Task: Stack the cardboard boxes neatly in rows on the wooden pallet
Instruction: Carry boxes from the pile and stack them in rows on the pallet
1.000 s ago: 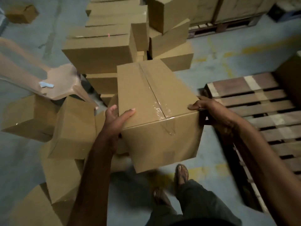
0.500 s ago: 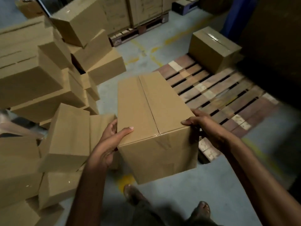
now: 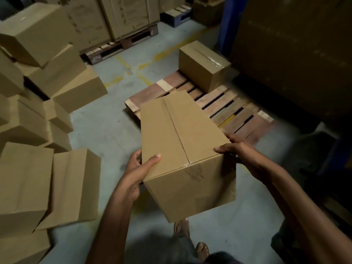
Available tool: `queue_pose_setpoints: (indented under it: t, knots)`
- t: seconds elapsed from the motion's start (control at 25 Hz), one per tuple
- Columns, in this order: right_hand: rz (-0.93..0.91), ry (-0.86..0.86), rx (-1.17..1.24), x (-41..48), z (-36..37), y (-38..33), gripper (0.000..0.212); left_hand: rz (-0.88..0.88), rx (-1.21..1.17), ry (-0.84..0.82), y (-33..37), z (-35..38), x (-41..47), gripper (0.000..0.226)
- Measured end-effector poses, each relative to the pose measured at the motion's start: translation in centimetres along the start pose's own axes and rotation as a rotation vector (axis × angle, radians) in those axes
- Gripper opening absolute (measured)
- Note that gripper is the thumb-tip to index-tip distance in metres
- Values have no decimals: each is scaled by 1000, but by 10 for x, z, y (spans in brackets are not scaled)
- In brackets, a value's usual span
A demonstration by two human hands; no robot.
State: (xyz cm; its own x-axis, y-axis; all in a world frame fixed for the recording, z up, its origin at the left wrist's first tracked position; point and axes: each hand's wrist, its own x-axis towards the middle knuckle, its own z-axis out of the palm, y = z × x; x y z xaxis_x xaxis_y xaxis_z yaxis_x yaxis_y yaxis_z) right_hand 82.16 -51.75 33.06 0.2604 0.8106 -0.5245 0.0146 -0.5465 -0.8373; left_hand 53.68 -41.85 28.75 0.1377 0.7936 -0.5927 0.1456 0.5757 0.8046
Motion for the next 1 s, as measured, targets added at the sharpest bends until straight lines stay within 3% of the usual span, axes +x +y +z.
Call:
queue_pose_setpoints:
  t: [0.32, 0.48, 0.72, 0.88, 1.0]
  knots:
    - [10, -43, -78, 67, -130, -2, 78, 29, -38, -73, 41, 125, 53, 76]
    - [-13, -107, -151, 129, -212, -7, 88, 86, -47, -1, 53, 210, 87, 76]
    - [-32, -287, -162, 240, -337, -43, 82, 138, -74, 189, 90, 345, 144, 82]
    - [-52, -289, -181, 324, -378, -69, 85, 141, -67, 269, 130, 395, 190, 83]
    - [-80, -306, -140, 394, -389, -77, 67, 160, -55, 325, 150, 419, 241, 82]
